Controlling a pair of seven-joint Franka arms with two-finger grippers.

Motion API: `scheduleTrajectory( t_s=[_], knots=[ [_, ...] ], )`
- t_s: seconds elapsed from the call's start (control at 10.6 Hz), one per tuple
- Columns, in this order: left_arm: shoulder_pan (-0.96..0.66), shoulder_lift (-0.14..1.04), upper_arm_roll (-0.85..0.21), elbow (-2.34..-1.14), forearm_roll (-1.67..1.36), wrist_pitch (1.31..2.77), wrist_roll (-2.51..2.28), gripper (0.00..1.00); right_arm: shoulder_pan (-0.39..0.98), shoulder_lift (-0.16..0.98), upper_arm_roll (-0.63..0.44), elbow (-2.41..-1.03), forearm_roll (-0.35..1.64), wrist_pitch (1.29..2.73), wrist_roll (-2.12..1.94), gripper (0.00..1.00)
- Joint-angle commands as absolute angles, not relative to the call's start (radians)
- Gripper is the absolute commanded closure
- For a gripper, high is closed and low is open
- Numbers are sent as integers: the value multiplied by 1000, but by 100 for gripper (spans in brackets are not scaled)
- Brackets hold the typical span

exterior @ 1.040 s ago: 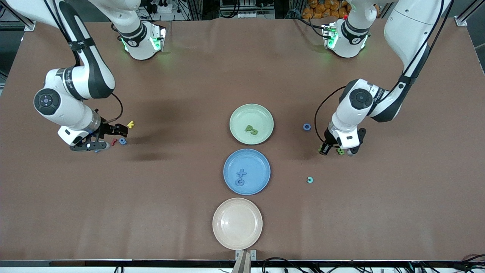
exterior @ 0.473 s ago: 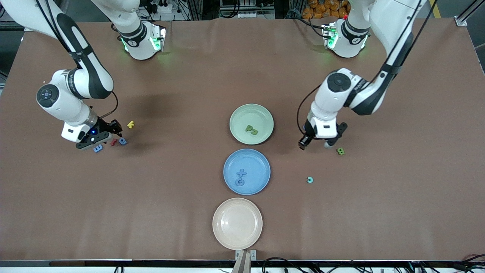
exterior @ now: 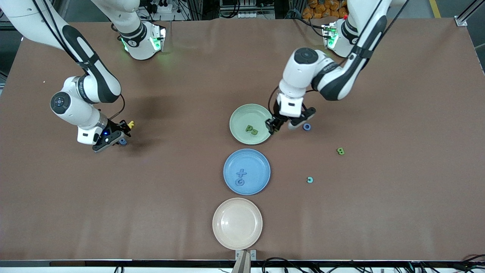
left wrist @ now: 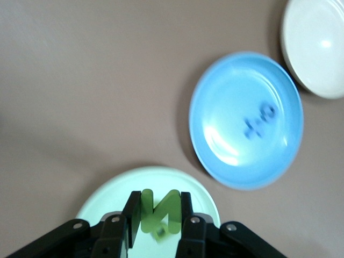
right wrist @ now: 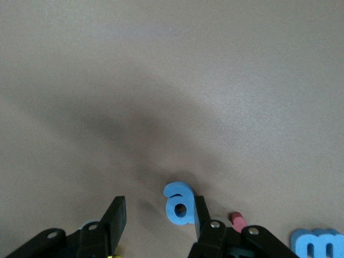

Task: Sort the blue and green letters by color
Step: 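Drop the N on the green plate while the right gripper grasps a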

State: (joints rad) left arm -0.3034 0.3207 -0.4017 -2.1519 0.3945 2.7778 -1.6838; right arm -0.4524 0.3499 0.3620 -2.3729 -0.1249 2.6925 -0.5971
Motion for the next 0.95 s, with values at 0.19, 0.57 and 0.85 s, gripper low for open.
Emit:
scheduleTrajectory(
  t_s=[0.19,0.57,0.85],
  knots=[
    [-474,290,-396,-2149,431,2757,-1778,100,-471,370,371,-2362,-137,2718,-634,43],
    [-529,353,-394,-2141,430,2750,-1779,100,-471,399,341,-2338,-179,2736,-634,46],
    [-526,417,-388,-2105,480,2750,-1781,100,-465,417,324,-2333,-196,2747,-629,57]
  ],
)
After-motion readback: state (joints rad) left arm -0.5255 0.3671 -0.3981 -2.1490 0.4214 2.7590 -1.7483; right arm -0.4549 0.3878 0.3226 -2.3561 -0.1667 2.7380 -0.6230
